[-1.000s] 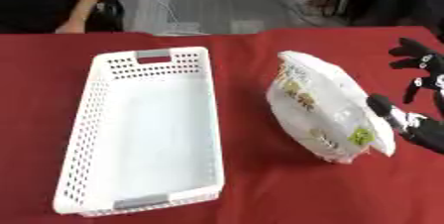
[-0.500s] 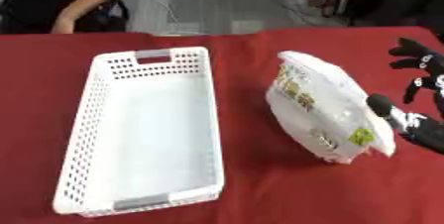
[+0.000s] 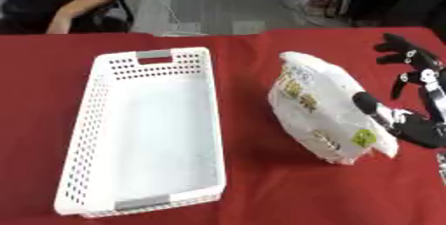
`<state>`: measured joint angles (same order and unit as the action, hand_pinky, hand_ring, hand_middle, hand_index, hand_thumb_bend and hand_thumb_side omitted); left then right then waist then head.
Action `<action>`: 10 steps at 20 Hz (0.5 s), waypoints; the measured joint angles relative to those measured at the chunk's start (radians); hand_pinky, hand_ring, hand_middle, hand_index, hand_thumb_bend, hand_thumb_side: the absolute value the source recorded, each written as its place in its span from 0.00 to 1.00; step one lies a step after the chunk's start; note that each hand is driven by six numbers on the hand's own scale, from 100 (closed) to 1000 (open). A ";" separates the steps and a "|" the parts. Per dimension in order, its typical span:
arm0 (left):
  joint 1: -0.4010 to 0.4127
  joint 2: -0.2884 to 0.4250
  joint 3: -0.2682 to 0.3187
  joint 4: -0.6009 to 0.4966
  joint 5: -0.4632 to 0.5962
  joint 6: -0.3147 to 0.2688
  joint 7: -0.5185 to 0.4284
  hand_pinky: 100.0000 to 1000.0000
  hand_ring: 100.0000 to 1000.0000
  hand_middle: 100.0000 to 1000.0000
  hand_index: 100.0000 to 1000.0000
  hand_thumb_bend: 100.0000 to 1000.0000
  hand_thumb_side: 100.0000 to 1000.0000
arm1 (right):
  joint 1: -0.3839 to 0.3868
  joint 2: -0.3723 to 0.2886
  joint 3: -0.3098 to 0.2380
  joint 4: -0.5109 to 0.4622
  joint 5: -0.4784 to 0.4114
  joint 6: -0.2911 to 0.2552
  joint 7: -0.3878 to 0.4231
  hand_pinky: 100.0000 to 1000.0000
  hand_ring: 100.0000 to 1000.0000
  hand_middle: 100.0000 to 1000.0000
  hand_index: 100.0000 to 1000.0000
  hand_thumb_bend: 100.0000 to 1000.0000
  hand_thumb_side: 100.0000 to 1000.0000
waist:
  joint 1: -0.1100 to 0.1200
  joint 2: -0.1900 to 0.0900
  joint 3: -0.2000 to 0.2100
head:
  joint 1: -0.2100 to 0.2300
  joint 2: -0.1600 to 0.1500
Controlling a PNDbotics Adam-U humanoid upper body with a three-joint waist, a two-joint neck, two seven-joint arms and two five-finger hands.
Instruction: Pick up objects on the table and place them in the box.
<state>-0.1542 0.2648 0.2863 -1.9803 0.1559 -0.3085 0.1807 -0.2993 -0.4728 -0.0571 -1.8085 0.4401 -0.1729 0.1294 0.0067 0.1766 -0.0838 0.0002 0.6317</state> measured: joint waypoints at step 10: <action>0.000 0.000 0.000 0.000 0.000 -0.001 -0.001 0.74 0.74 0.69 0.66 0.21 0.95 | -0.043 0.041 0.027 0.037 0.033 -0.009 0.017 0.24 0.72 0.77 0.96 0.64 0.78 | 0.001 0.000 0.005 | 0.000 0.000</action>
<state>-0.1542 0.2647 0.2863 -1.9803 0.1559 -0.3090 0.1802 -0.3420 -0.4315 -0.0302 -1.7711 0.4734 -0.1816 0.1467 0.0074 0.1766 -0.0789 -0.0002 0.6317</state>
